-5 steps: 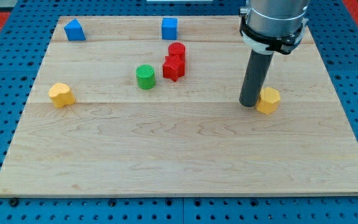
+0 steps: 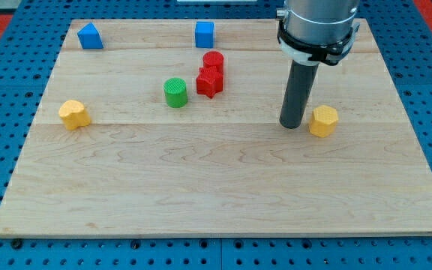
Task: Push green circle into the red star
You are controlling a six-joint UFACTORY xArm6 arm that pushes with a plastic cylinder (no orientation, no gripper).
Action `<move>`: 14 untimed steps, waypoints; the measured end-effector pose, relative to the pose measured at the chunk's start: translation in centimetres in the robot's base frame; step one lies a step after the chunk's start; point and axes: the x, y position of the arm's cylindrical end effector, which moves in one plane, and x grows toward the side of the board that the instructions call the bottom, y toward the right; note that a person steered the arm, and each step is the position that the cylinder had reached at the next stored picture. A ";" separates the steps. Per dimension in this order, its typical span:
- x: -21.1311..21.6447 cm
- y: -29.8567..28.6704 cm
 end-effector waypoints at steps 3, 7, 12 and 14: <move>1.1 -5.9; -8.0 -20.6; -9.7 -17.7; -9.7 -16.5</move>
